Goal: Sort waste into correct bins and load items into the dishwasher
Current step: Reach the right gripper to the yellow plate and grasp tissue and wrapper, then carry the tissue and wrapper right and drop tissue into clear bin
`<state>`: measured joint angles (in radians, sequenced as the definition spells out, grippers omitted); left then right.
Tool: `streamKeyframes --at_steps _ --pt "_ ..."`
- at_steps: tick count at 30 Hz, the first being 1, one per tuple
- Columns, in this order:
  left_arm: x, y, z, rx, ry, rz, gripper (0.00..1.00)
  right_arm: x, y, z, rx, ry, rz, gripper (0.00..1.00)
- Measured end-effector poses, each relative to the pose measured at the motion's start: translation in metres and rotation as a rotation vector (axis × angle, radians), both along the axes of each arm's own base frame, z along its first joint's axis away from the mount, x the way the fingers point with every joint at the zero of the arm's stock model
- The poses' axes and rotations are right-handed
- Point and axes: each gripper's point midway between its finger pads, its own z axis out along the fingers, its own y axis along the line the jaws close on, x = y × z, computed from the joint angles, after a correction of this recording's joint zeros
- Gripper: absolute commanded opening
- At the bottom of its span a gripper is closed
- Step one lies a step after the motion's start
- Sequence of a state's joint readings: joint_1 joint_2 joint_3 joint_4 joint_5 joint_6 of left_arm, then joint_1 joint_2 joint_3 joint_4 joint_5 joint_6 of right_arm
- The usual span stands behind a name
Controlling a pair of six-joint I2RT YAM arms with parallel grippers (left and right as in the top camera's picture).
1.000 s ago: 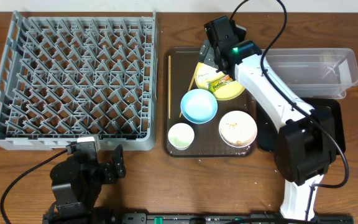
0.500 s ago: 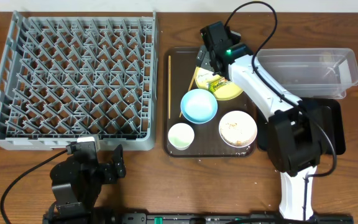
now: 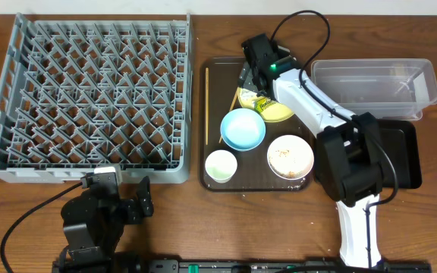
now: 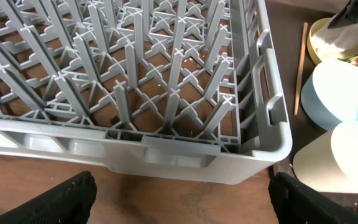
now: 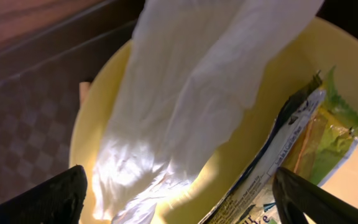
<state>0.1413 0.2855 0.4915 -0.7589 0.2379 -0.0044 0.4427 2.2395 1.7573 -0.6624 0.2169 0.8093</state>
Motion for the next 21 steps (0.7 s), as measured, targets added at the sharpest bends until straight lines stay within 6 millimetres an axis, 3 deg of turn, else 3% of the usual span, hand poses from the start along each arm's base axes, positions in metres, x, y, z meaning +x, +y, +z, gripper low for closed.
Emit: streamKeyframes --at_steps 8,12,14,17,21 --pt "0.0 0.0 0.0 0.0 0.0 0.0 0.91 -0.004 -0.002 -0.02 -0.003 0.037 -0.03 0.77" --pt "0.0 0.0 0.0 0.0 0.0 0.0 0.9 -0.005 -0.005 -0.03 -0.026 0.052 -0.038 0.52" --pt "0.0 0.0 0.0 0.0 0.0 0.0 0.9 -0.005 -0.004 -0.029 -0.021 0.052 -0.039 0.36" --pt "0.0 0.0 0.0 0.0 0.0 0.0 0.9 -0.005 -0.005 -0.03 -0.018 0.054 -0.048 0.01" --pt "0.0 0.0 0.0 0.0 0.0 0.0 0.91 -0.005 -0.004 -0.03 -0.016 0.055 -0.044 0.01"
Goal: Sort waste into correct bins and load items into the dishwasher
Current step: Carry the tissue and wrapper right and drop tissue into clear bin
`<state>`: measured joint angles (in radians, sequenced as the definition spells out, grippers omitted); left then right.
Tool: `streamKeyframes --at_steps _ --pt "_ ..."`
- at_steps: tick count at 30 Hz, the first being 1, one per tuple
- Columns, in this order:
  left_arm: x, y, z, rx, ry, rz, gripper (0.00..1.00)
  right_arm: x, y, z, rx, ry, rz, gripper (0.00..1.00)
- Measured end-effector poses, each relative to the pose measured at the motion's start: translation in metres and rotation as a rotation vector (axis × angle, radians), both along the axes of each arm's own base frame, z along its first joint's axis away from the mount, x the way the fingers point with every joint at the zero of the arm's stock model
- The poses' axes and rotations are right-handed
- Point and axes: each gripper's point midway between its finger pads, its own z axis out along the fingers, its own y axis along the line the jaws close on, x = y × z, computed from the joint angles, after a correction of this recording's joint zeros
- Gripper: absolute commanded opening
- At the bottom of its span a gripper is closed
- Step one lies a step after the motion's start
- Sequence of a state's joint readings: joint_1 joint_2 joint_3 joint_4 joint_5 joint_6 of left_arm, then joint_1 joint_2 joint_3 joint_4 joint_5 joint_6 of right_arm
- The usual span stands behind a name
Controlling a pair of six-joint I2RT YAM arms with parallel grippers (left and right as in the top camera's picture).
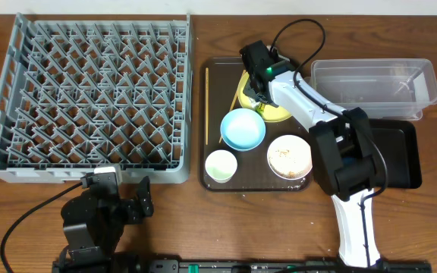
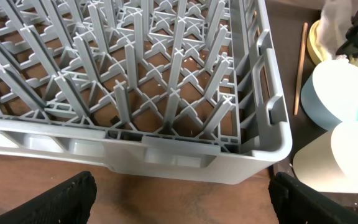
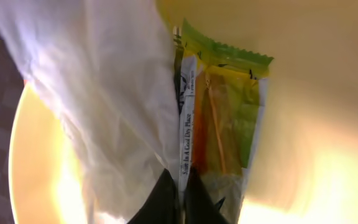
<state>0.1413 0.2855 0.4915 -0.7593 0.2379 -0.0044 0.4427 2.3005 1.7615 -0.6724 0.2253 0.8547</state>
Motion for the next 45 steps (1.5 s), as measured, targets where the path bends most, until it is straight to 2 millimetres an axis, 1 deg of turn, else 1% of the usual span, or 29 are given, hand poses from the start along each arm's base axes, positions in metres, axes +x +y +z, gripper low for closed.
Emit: streamKeyframes --at_steps 4,6,8,9,11,13,16,18,19,21,22,23,24,27,29,32,35,38,41,45 --pt "0.0 0.0 0.0 0.0 0.0 0.0 0.9 0.0 0.0 0.001 -0.005 0.0 0.016 0.01" --pt "0.0 0.0 0.0 0.0 0.0 0.0 0.91 0.0 0.001 0.004 0.0 -0.003 0.028 0.01" --pt "0.0 0.0 0.0 0.0 0.0 0.0 0.91 0.002 0.002 0.015 0.01 -0.017 0.037 0.01" --pt "0.0 0.0 0.0 0.0 0.0 0.0 0.91 0.003 0.002 0.025 0.02 -0.032 0.043 0.01" --pt "0.0 0.0 0.0 0.0 0.0 0.0 0.9 0.008 -0.002 0.057 0.045 -0.086 0.045 0.02" --pt "0.0 0.0 0.0 0.0 0.0 0.0 0.9 0.013 -0.011 0.102 0.073 -0.161 0.034 0.02" --pt "0.0 0.0 0.0 0.0 0.0 0.0 0.91 0.012 -0.035 0.177 0.112 -0.291 -0.001 0.02" --pt "0.0 0.0 0.0 0.0 0.0 0.0 0.9 0.007 -0.058 0.221 0.125 -0.365 -0.038 0.02" --pt "0.0 0.0 0.0 0.0 0.0 0.0 0.9 0.004 -0.07 0.237 0.125 -0.391 -0.06 0.02" --pt "0.0 0.0 0.0 0.0 0.0 0.0 0.9 -0.001 -0.095 0.255 0.113 -0.413 -0.11 0.02" --pt "0.0 0.0 0.0 0.0 0.0 0.0 0.91 -0.004 -0.107 0.257 0.104 -0.407 -0.137 0.02" --pt "0.0 0.0 0.0 0.0 0.0 0.0 0.91 -0.006 -0.12 0.254 0.096 -0.392 -0.171 0.02" --pt "0.0 0.0 0.0 0.0 0.0 0.0 0.91 -0.009 -0.131 0.249 0.089 -0.369 -0.205 0.01" --pt "0.0 0.0 0.0 0.0 0.0 0.0 0.91 -0.018 -0.163 0.226 0.08 -0.28 -0.325 0.01" --pt "0.0 0.0 0.0 0.0 0.0 0.0 0.9 -0.024 -0.181 0.214 0.082 -0.235 -0.403 0.01" --pt "0.0 0.0 0.0 0.0 0.0 0.0 0.91 -0.029 -0.202 0.206 0.094 -0.207 -0.501 0.02" --pt "0.0 0.0 0.0 0.0 0.0 0.0 0.91 -0.03 -0.212 0.205 0.106 -0.208 -0.554 0.02" --pt "0.0 0.0 0.0 0.0 0.0 0.0 0.91 -0.031 -0.215 0.203 0.113 -0.207 -0.578 0.02" --pt "0.0 0.0 0.0 0.0 0.0 0.0 0.91 -0.034 -0.215 0.197 0.118 -0.197 -0.603 0.02" --pt "0.0 0.0 0.0 0.0 0.0 0.0 0.9 -0.038 -0.219 0.184 0.118 -0.183 -0.661 0.01"
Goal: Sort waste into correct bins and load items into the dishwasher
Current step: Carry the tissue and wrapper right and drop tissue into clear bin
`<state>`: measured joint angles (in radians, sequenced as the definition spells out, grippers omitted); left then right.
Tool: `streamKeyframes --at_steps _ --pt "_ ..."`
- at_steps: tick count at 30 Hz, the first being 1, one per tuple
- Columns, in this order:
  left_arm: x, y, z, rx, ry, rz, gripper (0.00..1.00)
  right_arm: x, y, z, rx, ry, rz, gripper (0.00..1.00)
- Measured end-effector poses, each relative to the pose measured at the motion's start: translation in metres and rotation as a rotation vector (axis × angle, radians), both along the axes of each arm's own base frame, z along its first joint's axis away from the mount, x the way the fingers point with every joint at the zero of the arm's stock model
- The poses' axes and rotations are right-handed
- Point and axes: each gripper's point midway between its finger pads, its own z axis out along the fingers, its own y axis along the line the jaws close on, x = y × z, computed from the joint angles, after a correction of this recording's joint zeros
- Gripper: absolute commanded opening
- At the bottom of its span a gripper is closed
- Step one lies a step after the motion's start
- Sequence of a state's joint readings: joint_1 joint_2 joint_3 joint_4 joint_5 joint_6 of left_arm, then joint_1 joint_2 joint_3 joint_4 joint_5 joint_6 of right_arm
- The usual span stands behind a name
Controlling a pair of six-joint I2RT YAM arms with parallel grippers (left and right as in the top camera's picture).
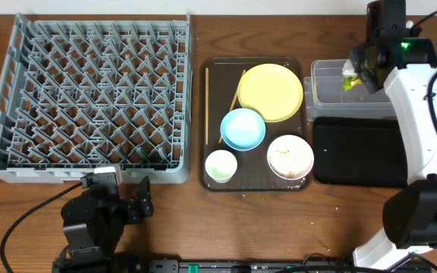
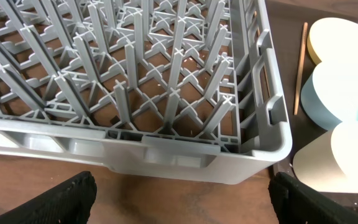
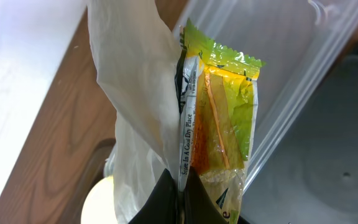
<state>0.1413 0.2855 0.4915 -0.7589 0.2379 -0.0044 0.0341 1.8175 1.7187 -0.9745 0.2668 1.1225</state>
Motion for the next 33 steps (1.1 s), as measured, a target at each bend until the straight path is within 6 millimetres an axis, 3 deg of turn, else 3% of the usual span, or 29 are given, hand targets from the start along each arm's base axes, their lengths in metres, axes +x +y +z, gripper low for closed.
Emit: streamKeyframes --at_steps 15,25,27,30,33 --pt "0.0 0.0 0.0 0.0 0.0 0.0 0.9 -0.01 -0.004 -0.05 0.014 0.037 -0.072 0.02" --pt "0.0 0.0 0.0 0.0 0.0 0.0 0.9 -0.019 -0.006 -0.065 0.004 0.072 -0.083 0.08" --pt "0.0 0.0 0.0 0.0 0.0 0.0 0.91 -0.02 -0.006 -0.067 0.003 0.076 -0.085 0.15" --pt "0.0 0.0 0.0 0.0 0.0 0.0 0.9 -0.022 -0.007 -0.068 -0.002 0.079 -0.094 0.66" --pt "0.0 0.0 0.0 0.0 0.0 0.0 0.9 -0.021 -0.008 -0.067 -0.006 0.079 -0.09 0.84"
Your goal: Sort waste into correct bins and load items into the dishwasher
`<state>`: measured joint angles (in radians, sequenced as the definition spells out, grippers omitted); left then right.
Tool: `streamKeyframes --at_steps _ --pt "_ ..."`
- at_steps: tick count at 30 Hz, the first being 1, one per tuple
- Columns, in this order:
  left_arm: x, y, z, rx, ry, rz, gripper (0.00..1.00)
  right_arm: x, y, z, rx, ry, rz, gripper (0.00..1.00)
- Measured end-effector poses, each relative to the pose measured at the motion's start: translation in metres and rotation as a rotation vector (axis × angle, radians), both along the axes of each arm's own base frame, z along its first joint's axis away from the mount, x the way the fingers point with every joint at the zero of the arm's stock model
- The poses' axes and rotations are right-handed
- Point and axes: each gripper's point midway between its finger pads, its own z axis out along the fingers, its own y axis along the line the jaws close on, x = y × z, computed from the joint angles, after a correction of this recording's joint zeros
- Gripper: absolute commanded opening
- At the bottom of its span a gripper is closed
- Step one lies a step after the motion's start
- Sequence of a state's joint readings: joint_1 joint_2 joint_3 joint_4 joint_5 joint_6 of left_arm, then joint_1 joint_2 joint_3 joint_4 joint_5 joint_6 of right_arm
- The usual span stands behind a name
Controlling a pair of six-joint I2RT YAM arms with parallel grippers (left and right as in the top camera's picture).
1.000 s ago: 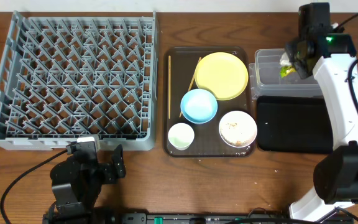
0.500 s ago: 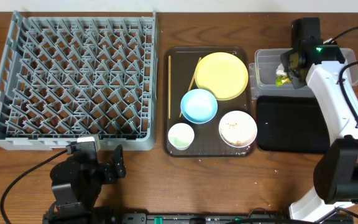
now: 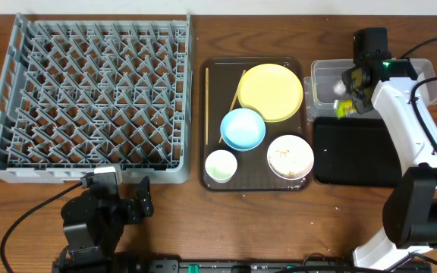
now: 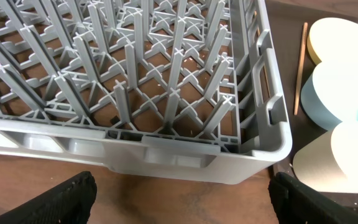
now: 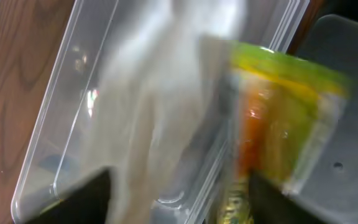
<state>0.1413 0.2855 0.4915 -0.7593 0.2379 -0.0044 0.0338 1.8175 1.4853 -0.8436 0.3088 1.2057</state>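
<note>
My right gripper (image 3: 353, 83) hangs open over the clear plastic bin (image 3: 400, 80); in the right wrist view its fingers (image 5: 76, 200) stand wide apart. Below them a white napkin (image 5: 148, 106) and a green-yellow snack wrapper (image 5: 278, 118) are loose and blurred. Overhead, the napkin (image 3: 340, 89) lies inside the clear bin and the wrapper (image 3: 345, 111) sits at its front edge, by the black bin (image 3: 355, 152). My left gripper (image 4: 179, 208) rests open in front of the grey dishwasher rack (image 3: 89, 98), holding nothing.
A dark tray (image 3: 215, 68) carries a bare yellow plate (image 3: 271, 91), a blue bowl (image 3: 243, 129), a white bowl with crumbs (image 3: 290, 155), a small white cup (image 3: 221, 165) and chopsticks (image 3: 207, 95). The rack stands left of the tray.
My right gripper was shut on the napkin and wrapper above the clear bin. Now it is open and lower, and both pieces are free beneath it. The left arm is unchanged.
My right gripper was open over the napkin and wrapper on the yellow plate, then shut on them there. Later it held them above the clear bin, leaving the plate bare. Now both are let go at that bin.
</note>
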Motion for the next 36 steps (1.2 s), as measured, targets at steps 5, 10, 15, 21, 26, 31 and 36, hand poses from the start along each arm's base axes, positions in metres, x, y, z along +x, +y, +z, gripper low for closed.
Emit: streamKeyframes --at_steps 5,10,15,21,26,31,36 --pt "0.0 0.0 0.0 0.0 0.0 0.0 0.91 0.009 0.0 0.004 -0.023 -0.025 0.045 0.93" --pt "0.0 0.0 0.0 0.0 0.0 0.0 0.9 0.023 0.002 0.013 -0.082 -0.052 0.184 0.99" --pt "0.0 0.0 0.0 0.0 0.0 0.0 0.9 0.03 0.013 0.051 -0.137 -0.125 0.394 0.98" --pt "0.0 0.0 0.0 0.0 0.0 0.0 0.91 -0.004 0.022 0.115 -0.168 -0.186 0.531 0.97" --pt "0.0 0.0 0.0 0.0 0.0 0.0 0.9 -0.037 0.025 0.094 -0.116 -0.035 0.555 0.91" --pt "0.0 0.0 0.0 0.0 0.0 0.0 0.9 -0.072 0.025 0.058 -0.062 0.151 0.568 0.92" --pt "0.0 0.0 0.0 0.0 0.0 0.0 0.9 -0.098 0.024 0.024 -0.033 0.269 0.577 0.91"
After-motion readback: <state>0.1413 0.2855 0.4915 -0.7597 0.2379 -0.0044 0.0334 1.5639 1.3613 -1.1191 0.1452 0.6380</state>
